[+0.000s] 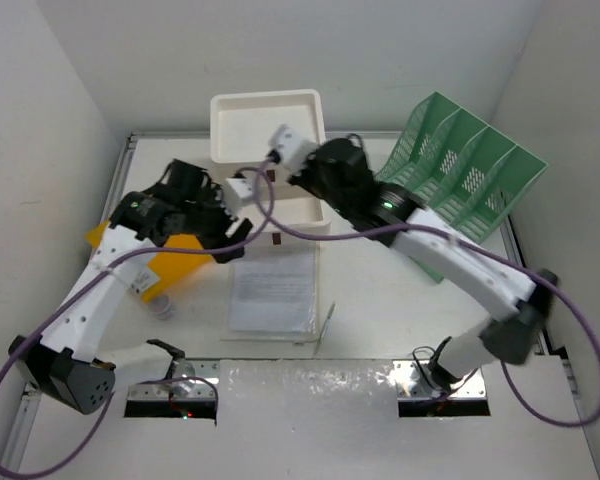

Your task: Organize the desk

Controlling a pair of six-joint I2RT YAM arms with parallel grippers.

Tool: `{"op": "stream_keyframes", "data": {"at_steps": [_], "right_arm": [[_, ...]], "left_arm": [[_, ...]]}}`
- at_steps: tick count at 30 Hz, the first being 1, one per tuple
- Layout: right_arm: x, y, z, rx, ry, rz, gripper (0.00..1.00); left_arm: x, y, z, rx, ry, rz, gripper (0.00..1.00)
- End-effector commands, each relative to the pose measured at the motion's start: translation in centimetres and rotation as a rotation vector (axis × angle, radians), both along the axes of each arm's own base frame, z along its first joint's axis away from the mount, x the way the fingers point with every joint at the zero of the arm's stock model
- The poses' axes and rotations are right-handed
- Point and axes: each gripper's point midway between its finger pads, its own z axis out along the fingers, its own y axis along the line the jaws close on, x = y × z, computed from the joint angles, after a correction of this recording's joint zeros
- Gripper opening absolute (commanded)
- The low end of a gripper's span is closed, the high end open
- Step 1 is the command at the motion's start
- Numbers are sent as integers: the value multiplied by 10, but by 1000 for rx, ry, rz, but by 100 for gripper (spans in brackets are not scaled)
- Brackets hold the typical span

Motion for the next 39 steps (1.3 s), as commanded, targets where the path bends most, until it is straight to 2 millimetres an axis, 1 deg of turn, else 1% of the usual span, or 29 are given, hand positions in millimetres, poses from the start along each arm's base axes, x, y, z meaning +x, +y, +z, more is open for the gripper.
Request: {"op": "stream_keyframes", "data": {"at_steps": [1, 4, 6, 7, 8, 9, 10, 11, 13, 14, 16, 17, 19, 20, 22, 23, 24, 25, 26, 28, 29, 30, 31, 32, 34, 35, 36, 38, 39], "right_arm": [[25, 60, -38, -244, 27, 253, 0], [48, 85, -68, -289, 64, 290, 0], [55, 100, -83, -306, 71, 346, 2], [61, 110, -96, -320, 83, 361, 10], [63, 116, -100, -320, 91, 376, 17], [66, 118, -104, -328, 103, 376, 29], [68, 118, -100, -332, 108, 370, 54], [71, 116, -108, -348, 131, 342, 82], [75, 110, -100, -348, 118, 301, 89], [75, 101, -84, -335, 94, 261, 93], [73, 88, -75, -310, 72, 218, 95], [70, 73, -48, -254, 38, 167, 97], [68, 54, -32, -150, 30, 84, 98], [65, 31, -1, -72, -6, 18, 98], [62, -11, 11, 2, 0, -137, 99], [54, -47, 28, 112, 15, -236, 99], [50, -71, 20, 135, 42, -310, 99], [44, -86, 17, 203, 74, -365, 99], [32, -120, 8, 217, 92, -433, 99], [23, -159, -4, 256, 99, -555, 99], [15, -174, -26, 226, 135, -607, 99], [6, -191, -26, 232, 131, -651, 99], [1, -205, -34, 224, 142, -709, 99], [-6, -223, -55, 186, 185, -761, 99], [-17, -240, -65, 190, 193, -808, 99], [-23, -246, -83, 164, 218, -824, 99], [-28, -252, -80, 194, 194, -840, 99], [-37, -256, -98, 188, 208, -851, 99], [-40, -257, -101, 196, 207, -849, 99]], "left_arm": [[-1, 43, 2, 46, -6, 82, 67], [-9, 56, 2, 52, 15, 95, 67], [-11, 62, 0, 68, 15, 98, 67], [-10, 64, -1, 72, 13, 105, 67], [-8, 65, -1, 76, 7, 112, 67], [-7, 66, -4, 80, 8, 117, 67], [-6, 66, -4, 80, 6, 116, 67], [-5, 66, -5, 81, 5, 117, 67], [-4, 65, -6, 82, 8, 108, 67], [-5, 64, -6, 79, 9, 98, 67], [-4, 61, -2, 67, 6, 81, 67], [-4, 56, 3, 44, -4, 60, 67], [-3, 51, 9, 15, -10, 39, 67], [-2, 43, 17, -22, -22, 19, 67], [1, 33, 23, -55, -25, -4, 67], [2, 18, 27, -67, -33, -25, 67], [4, 8, 23, -59, -23, -40, 67], [1, -5, 20, -52, -20, -58, 67], [-9, -35, 14, -45, -21, -112, 67], [-20, -72, -2, -25, 14, -182, 68], [-45, -99, -8, -11, 32, -287, 68], [-51, -115, -25, 30, 73, -323, 68], [-57, -127, -29, 50, 77, -341, 68], [-72, -144, -50, 102, 115, -397, 69], [-80, -158, -70, 152, 122, -411, 70], [-88, -167, -88, 190, 138, -440, 70], [-90, -174, -99, 201, 127, -443, 70], [-87, -183, -122, 229, 144, -423, 70], [-85, -186, -129, 234, 149, -411, 70]]}}
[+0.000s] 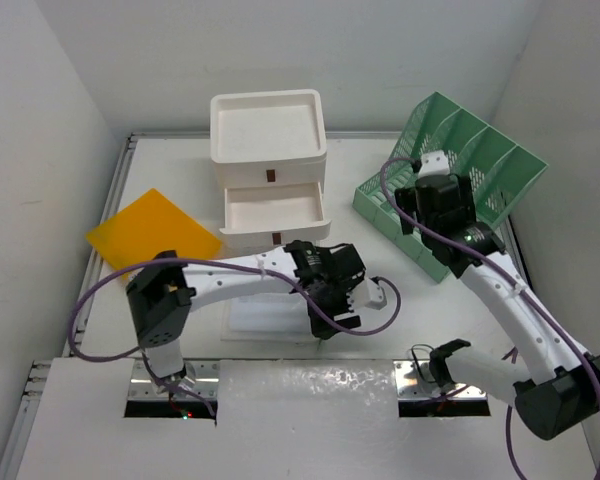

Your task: Organize the desk

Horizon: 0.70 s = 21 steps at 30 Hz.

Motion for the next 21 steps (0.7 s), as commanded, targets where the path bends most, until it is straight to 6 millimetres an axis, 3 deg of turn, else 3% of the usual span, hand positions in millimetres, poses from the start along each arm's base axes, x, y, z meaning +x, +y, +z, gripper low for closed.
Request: {"op": "stream_keyframes", "data": {"at_steps": [1, 5, 11, 17, 20, 21], "right_arm": [[-16, -9, -2, 57, -54, -55, 98], [-24, -14, -19, 58, -47, -72, 98], [-39, -26, -26, 45, -62, -111, 98], [-47, -27, -28, 65, -82, -101, 97], [-48, -26, -30, 69, -78, -88, 97], [-48, -26, -29, 69, -83, -90, 97]], "left_arm": [[24, -28, -9, -56, -69, 111, 70], [27, -51, -33, -103, -28, 179, 70], [38, -36, -81, -16, -77, 232, 68], [41, -27, -107, 38, -98, 243, 61], [35, -18, -116, 53, -80, 231, 47], [28, -18, -118, 49, -47, 219, 35]]}}
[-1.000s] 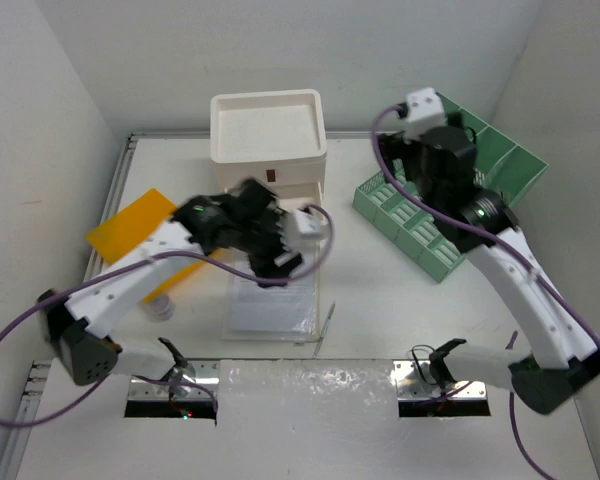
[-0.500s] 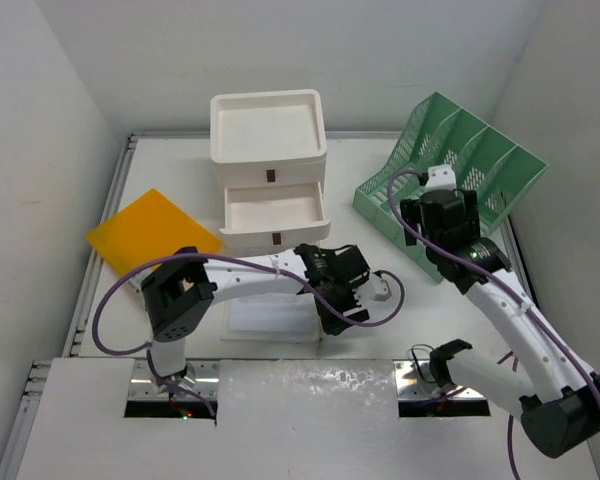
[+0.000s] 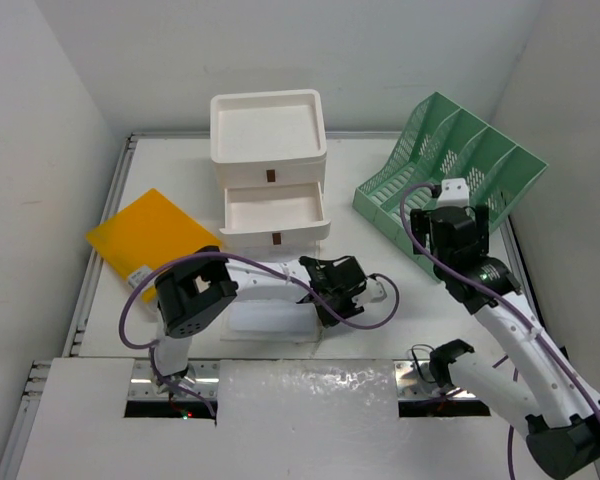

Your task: Organize the desk

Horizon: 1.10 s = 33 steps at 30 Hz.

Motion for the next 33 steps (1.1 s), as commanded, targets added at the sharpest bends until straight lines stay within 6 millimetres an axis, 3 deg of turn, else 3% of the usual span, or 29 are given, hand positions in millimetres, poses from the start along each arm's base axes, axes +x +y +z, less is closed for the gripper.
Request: {"op": "stream_keyframes", "data": {"at_steps": [1, 3, 5, 10, 16, 18, 21, 23, 24, 25, 26, 29, 31, 32, 33], "right_arm": [[4, 1, 9, 30, -59, -12, 97], [4, 1, 14, 39, -79, -12, 97], [5, 1, 16, 43, -89, -12, 97], [3, 1, 27, 59, -116, -11, 97], [-3, 9, 40, 107, -123, 38, 97], [-7, 11, 46, 126, -131, 57, 97], [-13, -2, 53, 107, -166, -7, 96], [-20, -17, 59, 87, -220, -75, 95], [-21, -18, 61, 92, -239, -79, 95], [-24, -19, 66, 107, -269, -77, 95], [-22, -15, 66, 125, -285, -56, 95], [-20, -11, 62, 143, -294, -42, 94], [-18, -9, 57, 141, -277, -36, 94], [-17, -8, 54, 140, -267, -32, 94], [-14, -6, 50, 139, -254, -27, 94]], "left_arm": [[-15, 12, -21, 25, 73, -4, 28], [-29, 15, -29, 29, 146, -21, 10], [-37, 13, -31, 23, 194, -20, 0], [-47, -13, -24, -30, 300, -20, 0], [-55, -61, 48, -203, 400, -88, 0], [-45, -79, 88, -290, 341, -126, 0], [-23, -89, 139, -370, 213, -149, 0], [15, -88, 172, -373, 27, -116, 0], [30, -84, 182, -362, -31, -100, 0], [57, -74, 206, -357, -114, -72, 0], [68, -68, 219, -361, -140, -61, 0], [113, -28, 262, -322, -298, -24, 0], [145, 0, 267, -247, -440, -23, 0], [167, 27, 282, -180, -585, 54, 0], [182, 41, 285, -144, -671, 84, 0]]}}
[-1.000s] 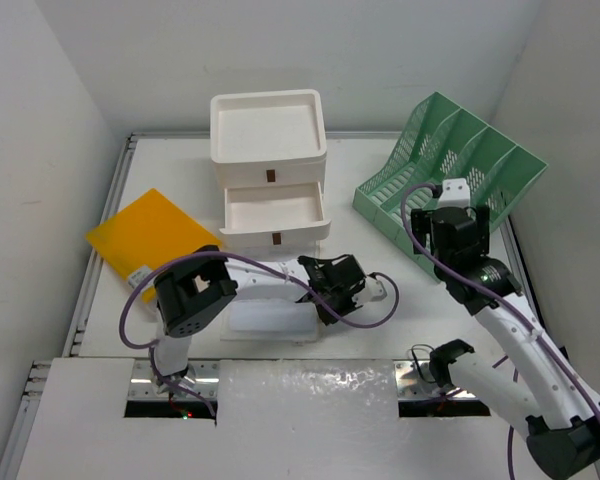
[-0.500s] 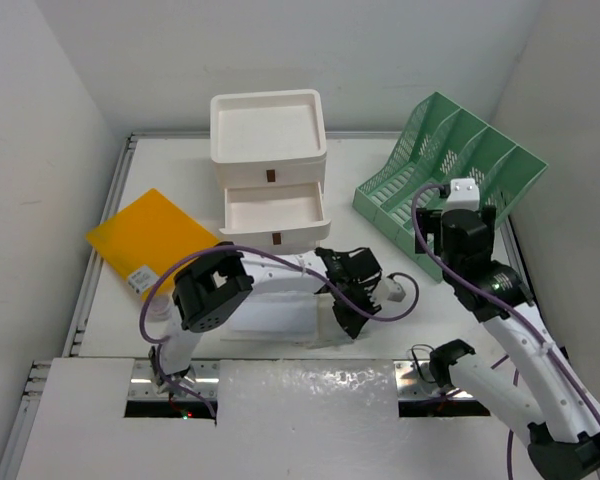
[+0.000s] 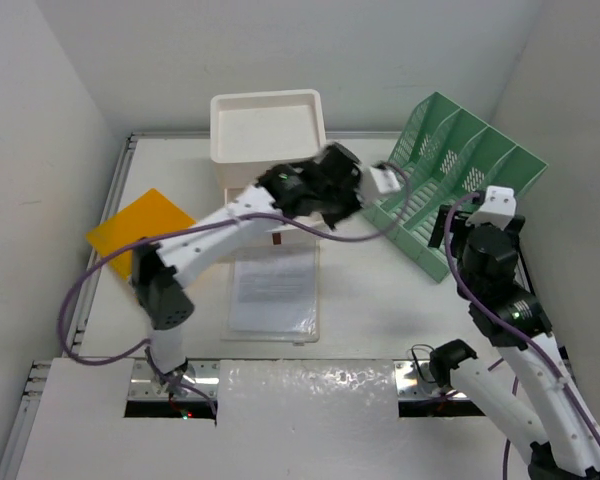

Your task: Organize the desk

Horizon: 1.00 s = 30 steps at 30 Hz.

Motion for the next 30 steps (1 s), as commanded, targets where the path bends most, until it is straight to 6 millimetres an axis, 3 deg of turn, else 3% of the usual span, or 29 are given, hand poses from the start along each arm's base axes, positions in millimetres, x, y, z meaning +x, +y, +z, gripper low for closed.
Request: {"op": "stream_keyframes", "data": {"at_steps": [1, 2, 4, 12, 15, 16, 17, 19, 23, 24, 25, 27, 28, 29, 30], "right_arm": [[7, 8, -22, -24, 77, 31, 93], [11, 11, -23, -22, 82, 40, 93], [14, 16, -25, -9, 84, 61, 92], [21, 29, -15, 32, 57, 112, 91], [20, 28, -16, 28, 67, 111, 91], [20, 28, -17, 28, 69, 112, 91], [19, 28, -17, 27, 69, 112, 91], [20, 31, -16, 34, 69, 130, 91], [31, 55, -31, 53, 110, 238, 92], [35, 64, -38, 95, 117, 258, 90], [39, 70, -46, 120, 130, 268, 87], [51, 89, -67, 177, 164, 314, 78], [57, 111, -71, 249, 147, 384, 70], [60, 121, -75, 273, 137, 409, 66], [60, 142, -83, 291, 139, 453, 65]], "left_arm": [[77, 88, 45, 174, -444, 196, 0], [82, 98, 51, 175, -486, 208, 0], [95, 113, 41, 206, -491, 199, 0], [116, 132, -6, 269, -405, 147, 0], [125, 143, -21, 306, -373, 157, 34], [128, 148, -22, 311, -369, 168, 58], [130, 150, -20, 307, -374, 175, 69], [128, 145, -5, 257, -378, 181, 99], [123, 135, 66, -18, -361, 187, 100], [132, 148, 92, -106, -345, 272, 100], [134, 151, 104, -177, -317, 280, 100], [148, 172, 135, -314, -309, 357, 100], [159, 204, 145, -427, -243, 436, 100], [165, 221, 150, -479, -217, 473, 100], [178, 259, 157, -541, -193, 577, 99]]}}
